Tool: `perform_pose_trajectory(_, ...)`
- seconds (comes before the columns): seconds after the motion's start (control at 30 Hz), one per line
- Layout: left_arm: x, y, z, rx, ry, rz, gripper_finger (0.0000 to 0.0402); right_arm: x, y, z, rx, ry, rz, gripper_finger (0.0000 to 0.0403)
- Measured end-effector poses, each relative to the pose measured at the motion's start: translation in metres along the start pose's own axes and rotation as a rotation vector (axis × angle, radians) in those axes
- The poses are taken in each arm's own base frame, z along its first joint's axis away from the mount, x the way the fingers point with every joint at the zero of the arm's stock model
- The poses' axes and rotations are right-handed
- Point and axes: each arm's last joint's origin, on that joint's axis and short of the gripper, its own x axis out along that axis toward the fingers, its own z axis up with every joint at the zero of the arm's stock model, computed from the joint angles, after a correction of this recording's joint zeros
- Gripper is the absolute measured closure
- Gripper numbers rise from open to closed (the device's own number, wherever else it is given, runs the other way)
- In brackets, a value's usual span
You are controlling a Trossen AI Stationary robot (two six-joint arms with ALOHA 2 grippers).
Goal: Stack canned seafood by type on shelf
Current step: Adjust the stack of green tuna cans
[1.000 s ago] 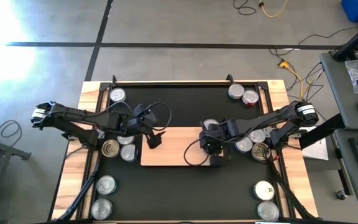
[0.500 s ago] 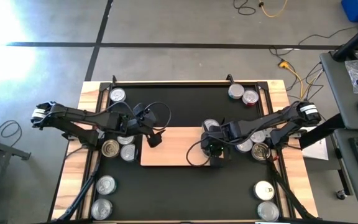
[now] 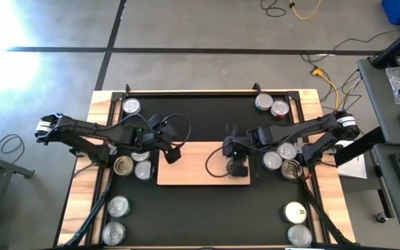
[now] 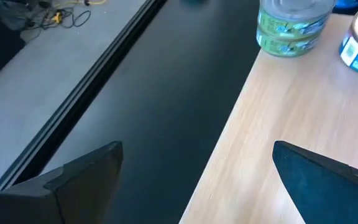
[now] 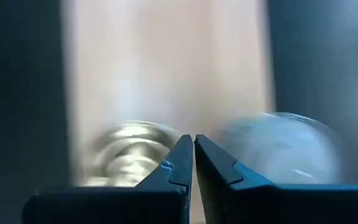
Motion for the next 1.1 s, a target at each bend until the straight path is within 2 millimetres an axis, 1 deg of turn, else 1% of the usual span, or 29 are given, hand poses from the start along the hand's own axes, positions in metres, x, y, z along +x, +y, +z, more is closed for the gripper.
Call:
perform_pose_trajectory(0.1, 0.000, 0.000, 0.000, 0.000, 0.001, -0.003, 0.0003, 0.003, -0.018, -0.003, 0.017, 0.030, -0.149, 0.0390)
perform_pose_trajectory(0.17, -0.001, -0.001, 0.000, -0.002, 0.005, -0.021, 0.0003, 0.005, -0.027, -0.003, 0.036, 0.036, -0.210, 0.0390)
perform_pose_trajectory(0.27, -0.002, -0.002, -0.001, -0.007, 0.003, -0.032, 0.0003, 0.009, -0.036, -0.007, 0.056, 0.062, -0.231, 0.0390)
perform_pose_trajectory(0.33, -0.003, -0.003, -0.001, -0.011, 0.006, -0.037, 0.0003, 0.013, -0.039, -0.011, 0.054, 0.080, -0.233, 0.0390)
perform_pose_trajectory(0.47, -0.003, -0.003, -0.004, -0.011, 0.027, -0.029, 0.0003, 0.022, -0.037, -0.019, 0.068, 0.120, -0.182, 0.0390)
perform_pose_trajectory(0.6, -0.003, -0.002, -0.005, -0.001, 0.039, -0.013, 0.0003, 0.025, -0.033, -0.022, 0.117, 0.125, -0.152, 0.0390)
perform_pose_trajectory(0.77, -0.003, -0.001, -0.005, 0.000, 0.040, -0.009, 0.0003, 0.025, -0.027, -0.023, 0.141, 0.118, -0.146, 0.0390)
perform_pose_trajectory(0.83, -0.003, -0.001, -0.005, 0.000, 0.040, -0.009, 0.0003, 0.025, -0.025, -0.022, 0.139, 0.116, -0.119, 0.0390)
perform_pose_trajectory(0.93, -0.003, -0.001, -0.005, 0.000, 0.039, -0.008, 0.0003, 0.025, -0.023, -0.021, 0.140, 0.104, -0.080, 0.0390)
perform_pose_trajectory(1.1, -0.003, -0.001, -0.005, 0.000, 0.039, -0.007, 0.0003, 0.024, -0.023, -0.019, 0.140, 0.100, -0.071, 0.0390)
